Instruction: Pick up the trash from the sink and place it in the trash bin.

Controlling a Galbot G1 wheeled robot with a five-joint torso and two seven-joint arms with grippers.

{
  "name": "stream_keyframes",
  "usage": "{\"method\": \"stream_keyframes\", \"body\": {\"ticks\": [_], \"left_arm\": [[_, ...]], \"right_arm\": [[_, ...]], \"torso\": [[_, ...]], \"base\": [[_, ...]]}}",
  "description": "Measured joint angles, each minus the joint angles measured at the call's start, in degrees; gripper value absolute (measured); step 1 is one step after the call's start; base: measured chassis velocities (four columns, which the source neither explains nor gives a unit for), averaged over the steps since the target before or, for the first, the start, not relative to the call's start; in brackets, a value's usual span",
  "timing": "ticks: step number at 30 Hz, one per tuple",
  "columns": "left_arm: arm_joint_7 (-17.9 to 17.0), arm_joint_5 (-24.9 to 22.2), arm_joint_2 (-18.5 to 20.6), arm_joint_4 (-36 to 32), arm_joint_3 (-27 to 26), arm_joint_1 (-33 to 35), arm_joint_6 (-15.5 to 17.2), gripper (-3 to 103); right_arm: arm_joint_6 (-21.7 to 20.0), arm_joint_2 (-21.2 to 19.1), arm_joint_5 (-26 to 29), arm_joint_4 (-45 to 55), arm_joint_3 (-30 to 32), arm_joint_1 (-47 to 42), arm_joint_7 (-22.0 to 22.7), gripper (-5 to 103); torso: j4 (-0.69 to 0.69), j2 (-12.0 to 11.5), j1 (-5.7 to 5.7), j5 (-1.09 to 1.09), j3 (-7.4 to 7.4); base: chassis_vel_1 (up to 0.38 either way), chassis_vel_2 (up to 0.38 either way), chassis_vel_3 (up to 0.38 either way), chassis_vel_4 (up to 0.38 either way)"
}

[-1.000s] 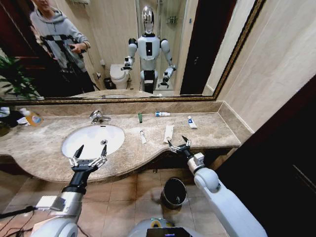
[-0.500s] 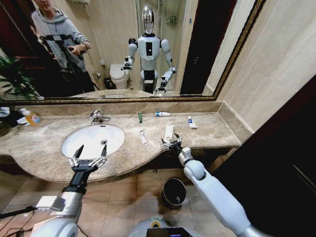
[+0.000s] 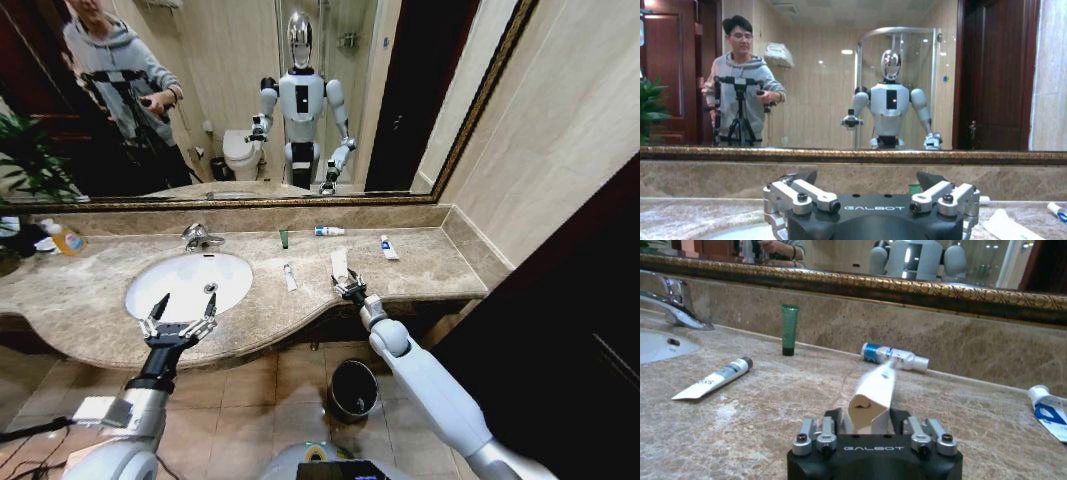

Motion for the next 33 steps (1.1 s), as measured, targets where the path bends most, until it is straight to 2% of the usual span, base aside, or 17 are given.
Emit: {"method": "stream_keyframes", "body": {"ticks": [2, 3, 5, 6, 10, 12, 14, 24, 28, 30, 31, 33], "left_arm": [[0.0, 0.0, 0.0, 0.0, 0.0, 0.0, 0.0, 100], [0.0, 0.0, 0.0, 0.0, 0.0, 0.0, 0.0, 100], [0.0, 0.0, 0.0, 0.0, 0.0, 0.0, 0.0, 100], [0.0, 0.0, 0.0, 0.0, 0.0, 0.0, 0.0, 100], [0.0, 0.0, 0.0, 0.0, 0.0, 0.0, 0.0, 100], [0.0, 0.0, 0.0, 0.0, 0.0, 0.0, 0.0, 100], [0.0, 0.0, 0.0, 0.0, 0.0, 0.0, 0.0, 100], [0.0, 0.0, 0.0, 0.0, 0.0, 0.0, 0.0, 100], [0.0, 0.0, 0.0, 0.0, 0.0, 0.0, 0.0, 100], [0.0, 0.0, 0.0, 0.0, 0.0, 0.0, 0.0, 100], [0.0, 0.0, 0.0, 0.0, 0.0, 0.0, 0.0, 100], [0.0, 0.0, 0.0, 0.0, 0.0, 0.0, 0.0, 100]], "right_arm": [[0.0, -0.1, 0.2, 0.0, 0.2, -0.1, 0.0, 41], [0.0, -0.1, 0.2, 0.0, 0.2, -0.1, 0.0, 41], [0.0, -0.4, 0.4, 0.1, 0.6, -0.1, 0.0, 30], [0.0, -0.4, 0.4, 0.1, 0.6, -0.1, 0.0, 30], [-0.1, -0.7, 1.0, 0.6, 1.1, -0.5, 0.1, 9], [-0.1, -0.8, 1.1, 0.7, 1.1, -0.5, 0.1, 9], [-0.1, -0.9, 1.3, 1.0, 1.3, -0.8, 0.1, 2], [0.0, -2.7, 2.8, 5.4, 4.5, -3.7, -0.6, 0], [2.9, -4.7, 4.8, 9.3, 7.7, -7.5, -3.6, 0], [7.5, -6.8, 6.2, 12.6, 12.3, -12.2, -6.5, 0], [7.5, -6.8, 6.2, 12.6, 12.3, -12.2, -6.5, 0], [11.0, -7.7, 8.0, 15.2, 15.5, -16.7, -5.7, 0]], "torso": [[0.0, 0.0, 0.0, 0.0, 0.0], [0.0, 0.0, 0.0, 0.0, 0.0], [0.0, 0.0, 0.0, 0.0, 0.0], [0.0, 0.0, 0.0, 0.0, 0.0], [0.0, 0.0, 0.0, 0.0, 0.0], [0.0, 0.0, 0.0, 0.0, 0.0], [0.0, 0.0, 0.0, 0.0, 0.0], [0.0, 0.0, 0.0, 0.01, 0.0], [0.01, 0.0, 0.0, 0.01, 0.0], [0.0, 0.0, 0.0, 0.0, -0.01], [0.0, 0.0, 0.0, 0.0, -0.01], [-0.01, 0.0, -0.01, 0.0, -0.01]], "base": [[0.0, 0.0, 0.0, 0.0], [0.0, 0.0, 0.0, 0.0], [0.0, 0.0, 0.0, 0.0], [0.0, 0.0, 0.0, 0.0], [0.0, 0.0, 0.0, 0.0], [0.0, 0.0, 0.0, 0.0], [0.0, 0.0, 0.0, 0.0], [0.0, 0.0, 0.0, 0.0], [0.0, 0.0, 0.0, 0.0], [0.0, 0.0, 0.0, 0.0], [0.0, 0.0, 0.0, 0.0], [0.0, 0.0, 0.0, 0.0]]}}
